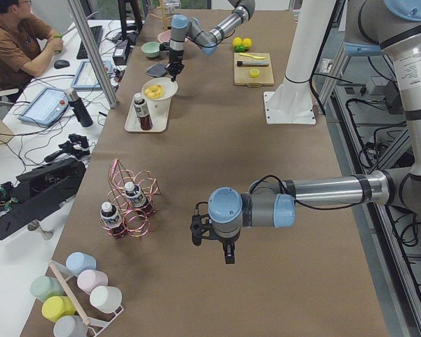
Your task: Place donut on tray
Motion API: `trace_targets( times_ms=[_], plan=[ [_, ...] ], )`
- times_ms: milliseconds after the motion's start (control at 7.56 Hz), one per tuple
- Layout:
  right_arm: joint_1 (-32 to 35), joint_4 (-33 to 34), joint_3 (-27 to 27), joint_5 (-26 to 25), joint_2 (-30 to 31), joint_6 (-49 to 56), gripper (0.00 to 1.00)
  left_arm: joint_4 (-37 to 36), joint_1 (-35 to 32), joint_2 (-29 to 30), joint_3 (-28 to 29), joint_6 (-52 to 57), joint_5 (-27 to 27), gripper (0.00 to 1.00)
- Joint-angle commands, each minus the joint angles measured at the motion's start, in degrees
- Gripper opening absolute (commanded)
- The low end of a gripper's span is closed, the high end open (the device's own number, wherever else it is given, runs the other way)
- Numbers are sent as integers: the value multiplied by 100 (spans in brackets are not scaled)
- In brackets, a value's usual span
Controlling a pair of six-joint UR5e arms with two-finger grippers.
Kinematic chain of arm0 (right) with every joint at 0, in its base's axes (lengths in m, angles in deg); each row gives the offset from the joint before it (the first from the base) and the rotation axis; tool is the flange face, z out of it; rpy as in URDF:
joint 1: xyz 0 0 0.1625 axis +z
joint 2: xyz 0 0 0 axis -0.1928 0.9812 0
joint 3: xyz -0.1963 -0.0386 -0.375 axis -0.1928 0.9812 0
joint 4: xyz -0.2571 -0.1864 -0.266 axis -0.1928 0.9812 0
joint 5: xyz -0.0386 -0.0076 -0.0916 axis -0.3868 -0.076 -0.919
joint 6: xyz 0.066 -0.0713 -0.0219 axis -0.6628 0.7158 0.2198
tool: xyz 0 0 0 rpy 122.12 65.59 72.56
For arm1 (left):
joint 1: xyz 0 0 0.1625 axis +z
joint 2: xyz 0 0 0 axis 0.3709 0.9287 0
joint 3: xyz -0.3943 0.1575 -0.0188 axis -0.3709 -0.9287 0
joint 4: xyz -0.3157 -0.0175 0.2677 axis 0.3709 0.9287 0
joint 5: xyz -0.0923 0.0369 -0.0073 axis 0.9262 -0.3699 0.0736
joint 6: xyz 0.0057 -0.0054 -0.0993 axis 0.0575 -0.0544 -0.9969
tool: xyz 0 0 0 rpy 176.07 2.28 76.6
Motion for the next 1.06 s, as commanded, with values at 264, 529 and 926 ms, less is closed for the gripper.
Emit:
trace_targets(
  times_ms=[264,529,926],
  plan=[
    [-203,-90,1529,-555,-1096,-817,0,25,-2,-28,-38,0,-115,98],
    [-230,-276,1735,-591,-1178,-1003,0,26,-2,-28,-39,0,-116,98],
    [-256,-206,1700,-530,-1187,-715,100,26,-2,-28,-30,0,-116,98]
  ],
)
